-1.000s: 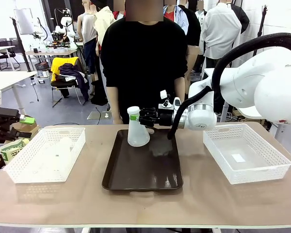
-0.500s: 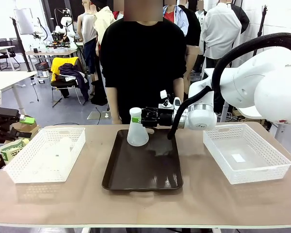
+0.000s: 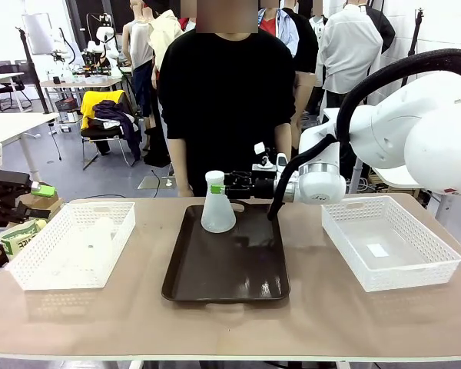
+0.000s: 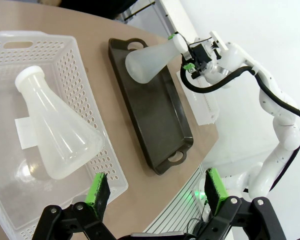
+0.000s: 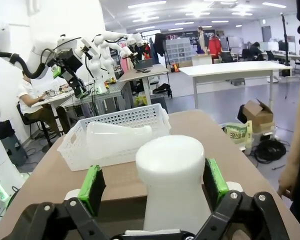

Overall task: Prepare the laboratory tools.
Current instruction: Place the picked Big flask upright in the Handle tray as instructed by the person, then pick up the Big flask that the person points to.

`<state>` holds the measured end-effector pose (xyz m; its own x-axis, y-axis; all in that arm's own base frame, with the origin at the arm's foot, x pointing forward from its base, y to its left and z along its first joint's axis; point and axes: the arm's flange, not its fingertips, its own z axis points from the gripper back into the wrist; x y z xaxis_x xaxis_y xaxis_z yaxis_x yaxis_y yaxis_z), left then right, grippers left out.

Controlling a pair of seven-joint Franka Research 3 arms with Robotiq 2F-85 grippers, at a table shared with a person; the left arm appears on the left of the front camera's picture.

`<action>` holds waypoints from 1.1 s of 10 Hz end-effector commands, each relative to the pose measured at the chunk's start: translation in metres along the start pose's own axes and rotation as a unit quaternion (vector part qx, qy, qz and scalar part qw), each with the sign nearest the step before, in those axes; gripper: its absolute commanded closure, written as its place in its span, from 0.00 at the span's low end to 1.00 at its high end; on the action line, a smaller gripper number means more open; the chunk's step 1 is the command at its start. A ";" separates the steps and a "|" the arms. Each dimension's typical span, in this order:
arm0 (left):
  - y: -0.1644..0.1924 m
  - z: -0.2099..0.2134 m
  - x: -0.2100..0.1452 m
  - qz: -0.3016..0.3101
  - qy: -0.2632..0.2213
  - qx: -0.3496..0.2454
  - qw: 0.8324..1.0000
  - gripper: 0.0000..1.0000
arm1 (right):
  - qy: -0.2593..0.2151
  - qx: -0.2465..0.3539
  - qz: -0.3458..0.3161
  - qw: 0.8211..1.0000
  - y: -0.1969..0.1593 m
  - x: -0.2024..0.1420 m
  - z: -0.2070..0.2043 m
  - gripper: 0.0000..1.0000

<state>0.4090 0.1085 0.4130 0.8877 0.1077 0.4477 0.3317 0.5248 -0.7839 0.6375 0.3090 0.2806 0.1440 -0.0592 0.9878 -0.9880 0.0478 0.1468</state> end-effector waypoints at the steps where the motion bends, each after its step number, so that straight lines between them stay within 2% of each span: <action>1: 0.000 0.001 0.000 -0.004 -0.005 -0.007 1.000 0.00 | -0.003 0.006 0.007 1.000 -0.001 0.001 -0.002 0.00; 8: 0.000 0.001 0.000 -0.004 -0.005 -0.007 1.000 0.00 | -0.002 0.002 0.002 1.000 0.000 0.002 -0.001 0.00; 10: 0.000 0.001 0.000 -0.004 -0.005 -0.007 1.000 0.00 | 0.074 -0.041 0.032 0.996 -0.003 0.025 0.019 0.00; 11: 0.000 0.001 0.000 -0.004 -0.005 -0.007 1.000 0.00 | 0.091 -0.054 0.035 0.994 -0.002 0.037 0.034 0.00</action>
<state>0.4090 0.1086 0.4130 0.8877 0.1079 0.4477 0.3316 0.5249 -0.7839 0.6507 0.2833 0.3029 0.0844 0.0514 0.9951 -0.9898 0.1197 0.0777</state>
